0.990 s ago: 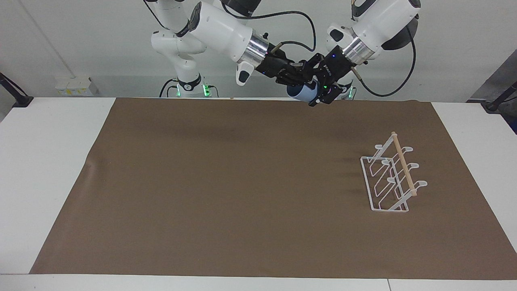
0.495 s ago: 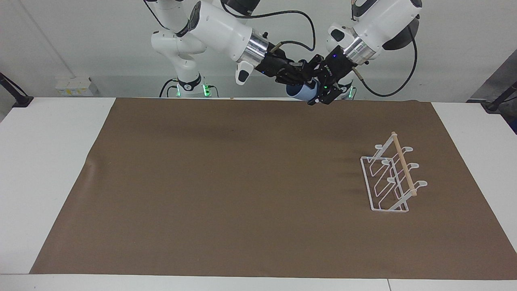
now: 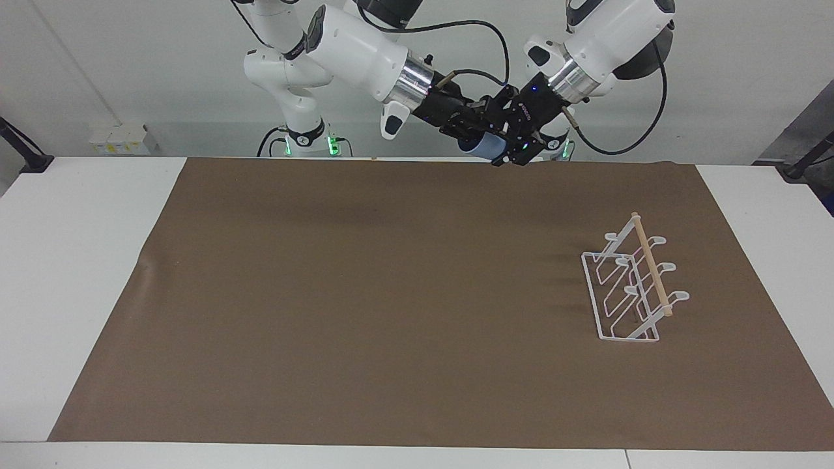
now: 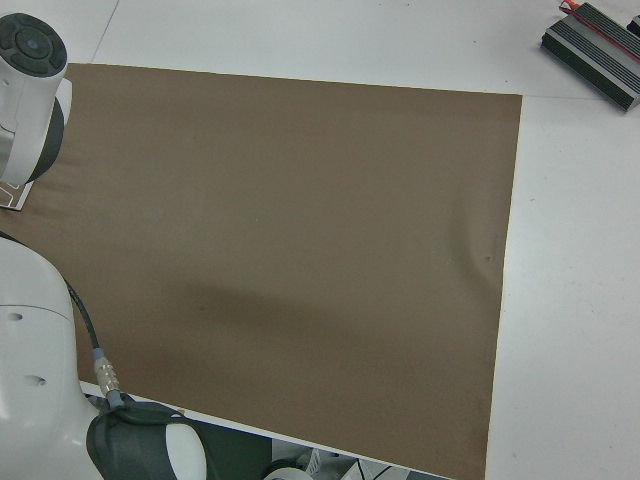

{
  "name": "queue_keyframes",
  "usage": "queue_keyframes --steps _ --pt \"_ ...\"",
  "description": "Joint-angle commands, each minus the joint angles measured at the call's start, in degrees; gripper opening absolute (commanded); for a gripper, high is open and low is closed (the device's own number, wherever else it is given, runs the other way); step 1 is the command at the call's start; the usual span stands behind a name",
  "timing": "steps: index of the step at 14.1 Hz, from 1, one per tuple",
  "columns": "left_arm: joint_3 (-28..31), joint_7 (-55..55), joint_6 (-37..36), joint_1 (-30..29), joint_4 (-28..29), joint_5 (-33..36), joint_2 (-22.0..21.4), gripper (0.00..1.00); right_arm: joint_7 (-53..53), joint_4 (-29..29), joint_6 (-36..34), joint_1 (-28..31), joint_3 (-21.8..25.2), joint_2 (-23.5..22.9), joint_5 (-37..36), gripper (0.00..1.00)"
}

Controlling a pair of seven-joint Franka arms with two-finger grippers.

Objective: Hang cup on cup holder
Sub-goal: 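Grasp the cup with the left gripper while the right gripper releases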

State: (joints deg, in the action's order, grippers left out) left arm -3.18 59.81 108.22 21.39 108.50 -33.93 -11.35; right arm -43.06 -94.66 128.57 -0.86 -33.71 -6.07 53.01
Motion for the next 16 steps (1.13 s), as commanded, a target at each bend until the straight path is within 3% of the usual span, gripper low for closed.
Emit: queue_keyframes --steps 1,2,5,10,14,16 --pt "0.01 -0.84 -1.43 0.15 0.40 0.44 -1.04 0.00 0.70 0.09 1.16 0.51 -0.04 -0.43 -0.36 0.88" --pt "0.01 -0.84 -1.43 -0.20 1.10 0.97 -1.21 0.00 0.78 0.00 1.16 0.51 -0.04 -0.43 -0.45 1.00" --pt "0.10 -1.19 -2.83 -0.56 0.93 8.50 -1.22 0.00 1.05 -0.09 1.16 0.51 0.05 -0.34 -1.76 1.00" --pt "0.01 -10.05 -9.42 -0.38 -0.21 28.89 -1.21 0.00 7.35 -0.09 1.16 1.73 0.14 -0.43 -3.69 1.00" --pt "-0.95 -15.31 -9.78 0.32 -0.13 42.86 -1.30 0.00 24.65 -2.37 -0.07 5.51 0.14 0.01 -12.74 1.00" --pt "-2.27 -20.59 -9.86 0.32 0.57 49.64 -1.74 0.00 28.28 -2.73 -1.30 6.13 0.14 0.27 -18.43 1.00"
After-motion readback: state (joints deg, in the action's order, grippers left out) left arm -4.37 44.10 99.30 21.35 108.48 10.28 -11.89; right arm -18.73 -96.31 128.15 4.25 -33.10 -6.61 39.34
